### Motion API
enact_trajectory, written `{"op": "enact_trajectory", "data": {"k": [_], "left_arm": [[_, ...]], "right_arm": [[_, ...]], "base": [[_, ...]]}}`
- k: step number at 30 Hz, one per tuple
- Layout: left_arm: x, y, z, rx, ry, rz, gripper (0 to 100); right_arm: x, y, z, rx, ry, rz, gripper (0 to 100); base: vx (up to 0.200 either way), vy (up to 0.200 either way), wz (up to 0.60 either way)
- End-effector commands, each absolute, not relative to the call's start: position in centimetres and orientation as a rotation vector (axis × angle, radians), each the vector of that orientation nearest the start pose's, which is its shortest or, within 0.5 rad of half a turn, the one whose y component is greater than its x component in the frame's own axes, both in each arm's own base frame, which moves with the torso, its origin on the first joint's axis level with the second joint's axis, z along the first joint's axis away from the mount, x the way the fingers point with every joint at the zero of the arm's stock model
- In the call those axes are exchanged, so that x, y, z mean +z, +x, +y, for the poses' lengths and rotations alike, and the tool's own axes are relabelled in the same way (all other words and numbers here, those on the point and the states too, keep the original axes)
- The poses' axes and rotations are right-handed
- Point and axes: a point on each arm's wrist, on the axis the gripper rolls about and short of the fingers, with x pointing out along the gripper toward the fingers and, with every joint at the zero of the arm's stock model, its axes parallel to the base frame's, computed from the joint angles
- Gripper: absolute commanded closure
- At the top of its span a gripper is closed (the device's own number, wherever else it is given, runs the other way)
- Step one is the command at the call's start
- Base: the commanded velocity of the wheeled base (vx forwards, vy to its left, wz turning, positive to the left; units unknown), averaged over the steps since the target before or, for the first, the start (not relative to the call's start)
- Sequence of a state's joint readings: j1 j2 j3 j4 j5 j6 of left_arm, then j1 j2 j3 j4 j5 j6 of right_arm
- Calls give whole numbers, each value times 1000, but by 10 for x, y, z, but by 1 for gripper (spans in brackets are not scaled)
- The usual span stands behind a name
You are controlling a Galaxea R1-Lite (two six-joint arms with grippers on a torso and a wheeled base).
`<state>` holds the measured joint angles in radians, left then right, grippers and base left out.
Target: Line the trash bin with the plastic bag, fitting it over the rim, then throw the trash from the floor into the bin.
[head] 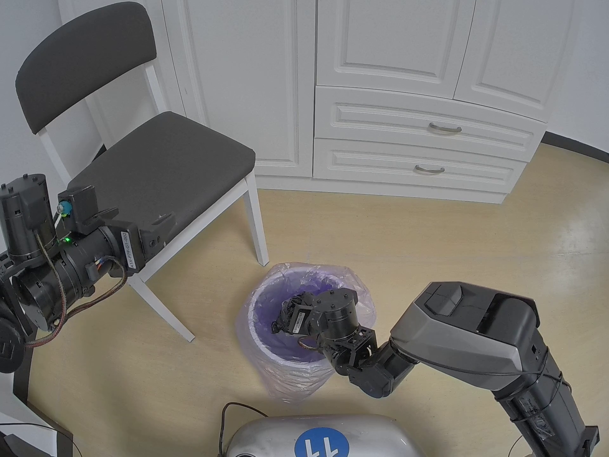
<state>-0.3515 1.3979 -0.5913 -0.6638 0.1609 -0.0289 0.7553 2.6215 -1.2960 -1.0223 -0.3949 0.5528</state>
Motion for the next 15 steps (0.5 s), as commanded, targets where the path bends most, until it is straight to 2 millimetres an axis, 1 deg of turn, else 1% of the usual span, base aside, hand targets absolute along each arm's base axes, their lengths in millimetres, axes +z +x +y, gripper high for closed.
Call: {"op": "enact_trajectory", "data": {"k": [1,15], "left_arm": [[207,213,-74,-188,7,141,0],[206,214,-75,-188,9,147,0]], "right_arm": [[-46,351,319,271,371,360,100],[-50,354,316,265,377,360,100]], "base": [[0,0,0],[0,0,0]]}}
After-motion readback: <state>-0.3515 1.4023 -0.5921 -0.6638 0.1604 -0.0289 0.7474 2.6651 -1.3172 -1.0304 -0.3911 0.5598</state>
